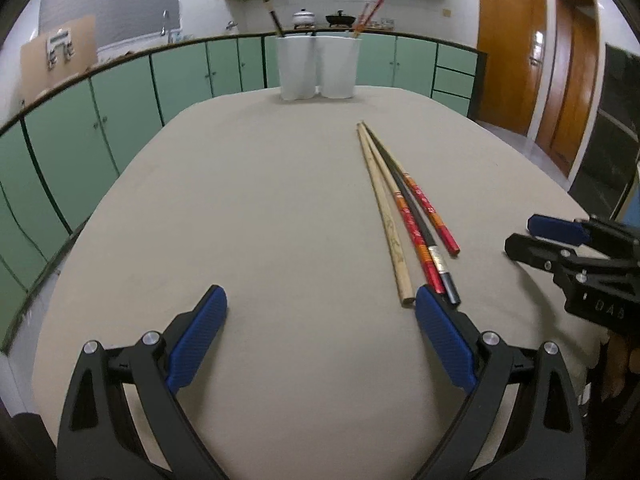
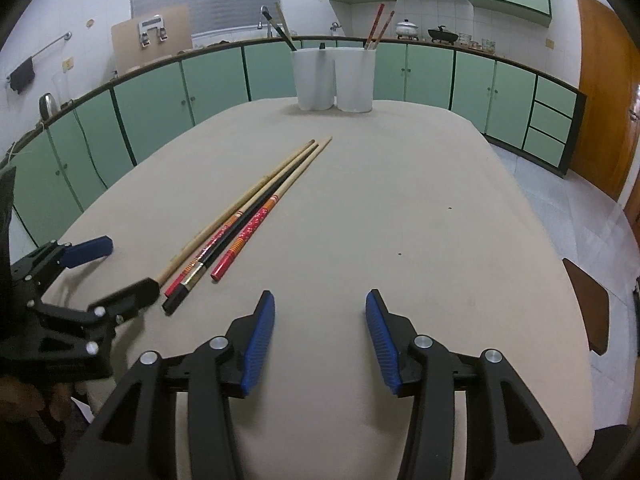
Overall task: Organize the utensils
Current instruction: 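Grasp a wooden chopstick with the left tool while the right tool grasps a red chopstick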
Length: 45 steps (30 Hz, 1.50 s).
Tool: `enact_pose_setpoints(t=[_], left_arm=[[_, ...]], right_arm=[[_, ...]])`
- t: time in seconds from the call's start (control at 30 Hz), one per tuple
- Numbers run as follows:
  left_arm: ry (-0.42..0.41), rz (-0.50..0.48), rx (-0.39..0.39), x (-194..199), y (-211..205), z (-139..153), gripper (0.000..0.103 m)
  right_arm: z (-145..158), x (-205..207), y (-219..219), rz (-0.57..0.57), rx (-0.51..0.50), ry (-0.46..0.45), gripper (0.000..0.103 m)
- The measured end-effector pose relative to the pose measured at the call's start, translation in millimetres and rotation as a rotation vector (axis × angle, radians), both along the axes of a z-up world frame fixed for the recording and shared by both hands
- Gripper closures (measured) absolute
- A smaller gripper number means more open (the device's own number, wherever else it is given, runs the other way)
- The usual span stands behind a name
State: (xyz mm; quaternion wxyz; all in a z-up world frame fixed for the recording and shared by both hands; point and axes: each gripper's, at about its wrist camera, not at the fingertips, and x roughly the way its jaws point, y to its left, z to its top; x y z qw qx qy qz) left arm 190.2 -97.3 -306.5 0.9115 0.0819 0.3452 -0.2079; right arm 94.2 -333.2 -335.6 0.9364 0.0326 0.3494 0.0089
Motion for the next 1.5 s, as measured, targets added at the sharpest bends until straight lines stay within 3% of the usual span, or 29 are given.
enact_pose_setpoints(t=[0.27, 0.53, 0.6, 0.7, 0.9, 1.0, 1.07, 1.17, 1.23, 1.27, 1.33, 1.37, 1.5], left_arm=[[-0.012, -0.018, -0.001, 1, -9, 4, 0.012], [-0.002, -0.001, -0.020, 6, -3, 4, 0.042], [-0.009, 0.006, -0.022, 7, 0, 4, 0.059], [-0.009, 0.033, -0.028, 8, 9, 4, 0.074], [-0.004, 0.065, -0.041, 15, 18, 5, 0.082], [0.009, 0.054, -0.049, 15, 19, 7, 0.081], [0.014, 0.027, -0.049, 13, 18, 9, 0.080], [-0.007, 0.007, -0.025, 13, 15, 11, 0.067], [-0.005, -0.003, -0.023, 14, 13, 9, 0.066], [-0.006, -0.008, -0.021, 14, 12, 8, 0.067], [0.000, -0.020, -0.023, 14, 11, 6, 0.091], [-0.004, -0.018, -0.023, 13, 11, 6, 0.095], [0.010, 0.065, -0.066, 18, 21, 5, 0.095]], right_arm=[[5, 10, 18, 0.044, 0.011, -0.014, 0.056], [6, 17, 34, 0.088, 0.018, -0.024, 0.056], [5, 18, 37, 0.095, 0.016, -0.022, 0.056], [4, 19, 39, 0.092, 0.016, -0.018, 0.056], [0, 24, 45, 0.084, -0.006, -0.010, 0.056], [-1, 25, 44, 0.066, -0.034, -0.009, 0.066], [-1, 25, 37, 0.041, -0.035, -0.008, 0.084], [1, 27, 29, 0.031, 0.000, 0.005, 0.086], [1, 28, 27, 0.038, 0.017, 0.008, 0.086], [0, 29, 28, 0.038, 0.011, 0.007, 0.086], [0, 28, 28, 0.032, 0.000, 0.005, 0.088], [0, 28, 27, 0.018, -0.002, 0.004, 0.095], [-2, 24, 12, -0.069, 0.006, -0.002, 0.097]])
